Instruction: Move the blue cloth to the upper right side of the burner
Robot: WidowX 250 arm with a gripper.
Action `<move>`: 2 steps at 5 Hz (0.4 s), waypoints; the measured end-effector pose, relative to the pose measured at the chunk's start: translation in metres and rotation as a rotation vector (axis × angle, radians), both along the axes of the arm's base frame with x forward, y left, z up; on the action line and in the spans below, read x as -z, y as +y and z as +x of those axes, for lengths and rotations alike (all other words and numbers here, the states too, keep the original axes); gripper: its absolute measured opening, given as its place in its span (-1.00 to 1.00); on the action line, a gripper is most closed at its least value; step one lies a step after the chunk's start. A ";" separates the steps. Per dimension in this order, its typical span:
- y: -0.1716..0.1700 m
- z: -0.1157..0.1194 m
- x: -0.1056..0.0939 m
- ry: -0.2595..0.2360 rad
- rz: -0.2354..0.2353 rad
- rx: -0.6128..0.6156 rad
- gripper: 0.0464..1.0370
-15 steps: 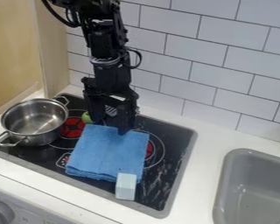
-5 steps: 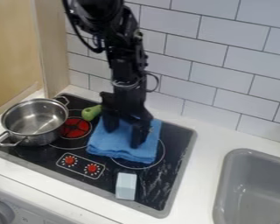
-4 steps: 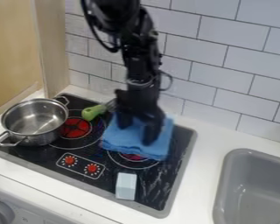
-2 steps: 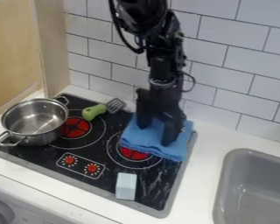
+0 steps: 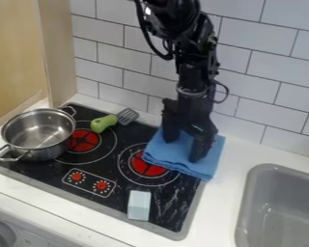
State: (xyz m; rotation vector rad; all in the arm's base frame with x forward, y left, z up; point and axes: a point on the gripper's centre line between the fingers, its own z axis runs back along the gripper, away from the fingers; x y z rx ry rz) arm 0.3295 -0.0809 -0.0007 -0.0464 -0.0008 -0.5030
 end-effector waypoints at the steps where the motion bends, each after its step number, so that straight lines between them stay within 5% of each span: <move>1: 0.001 -0.001 -0.001 0.007 0.007 -0.005 0.92; 2: 0.003 -0.002 -0.001 0.019 0.021 -0.014 0.92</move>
